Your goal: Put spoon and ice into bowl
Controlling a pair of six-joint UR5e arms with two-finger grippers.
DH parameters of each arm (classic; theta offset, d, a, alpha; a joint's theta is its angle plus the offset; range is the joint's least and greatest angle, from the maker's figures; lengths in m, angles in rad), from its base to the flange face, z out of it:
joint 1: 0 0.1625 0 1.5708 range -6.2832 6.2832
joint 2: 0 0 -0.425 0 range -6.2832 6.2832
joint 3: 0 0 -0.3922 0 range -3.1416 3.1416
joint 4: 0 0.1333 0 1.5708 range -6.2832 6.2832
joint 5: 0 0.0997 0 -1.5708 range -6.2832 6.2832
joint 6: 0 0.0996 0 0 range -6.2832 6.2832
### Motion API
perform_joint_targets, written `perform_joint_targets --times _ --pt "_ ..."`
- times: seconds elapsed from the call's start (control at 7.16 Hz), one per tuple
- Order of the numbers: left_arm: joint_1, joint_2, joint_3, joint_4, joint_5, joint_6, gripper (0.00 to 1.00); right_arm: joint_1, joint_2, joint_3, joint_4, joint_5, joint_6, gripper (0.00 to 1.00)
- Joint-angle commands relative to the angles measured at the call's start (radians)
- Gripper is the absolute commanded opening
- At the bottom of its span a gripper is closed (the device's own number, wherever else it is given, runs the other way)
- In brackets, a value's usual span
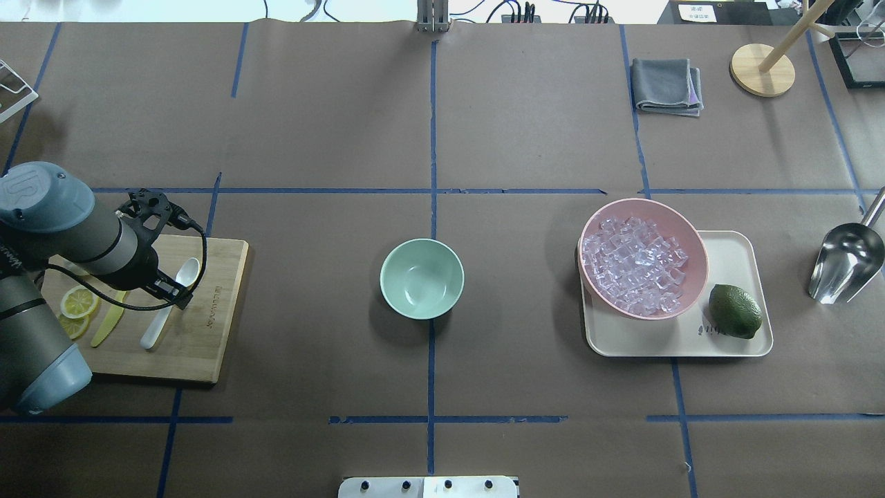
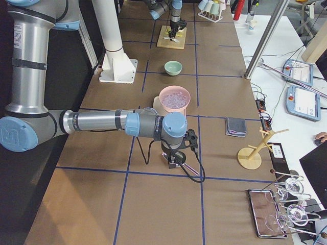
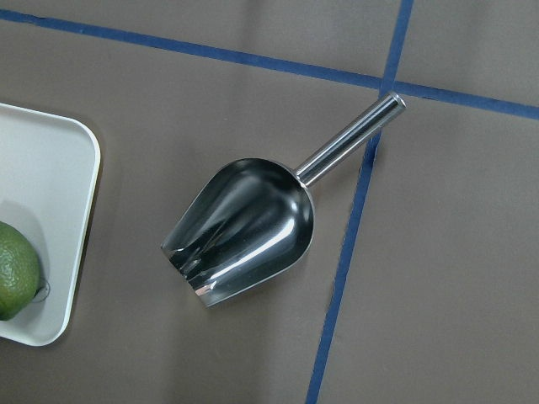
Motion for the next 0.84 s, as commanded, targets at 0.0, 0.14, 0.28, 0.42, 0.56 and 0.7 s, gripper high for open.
perform_joint_targets --times 0.0,0.14,0.28,0.42,0.56,0.7 --pt "0.002 -0.002 0.011 0.000 -0.002 -0.001 0.63 -0.002 0.000 0.000 0.000 0.000 0.000 1.00" --pt "0.000 -0.002 0.011 0.000 -0.005 -0.003 0.49 -0.002 0.000 0.000 0.000 0.000 0.000 1.00" --pt "0.000 -0.002 0.013 0.000 -0.004 -0.003 0.36 -0.002 0.000 0.000 0.000 0.000 0.000 1.00" --pt "0.000 -0.002 0.011 0.001 -0.005 -0.005 0.26 -0.002 0.000 0.000 0.000 0.000 0.000 1.00" --pt "0.000 -0.002 0.011 0.001 -0.007 -0.005 0.11 -0.002 0.000 0.000 0.000 0.000 0.002 1.00" --pt "0.002 -0.002 0.010 0.003 -0.008 -0.012 0.02 -0.002 0.000 0.000 0.000 0.000 0.002 1.00"
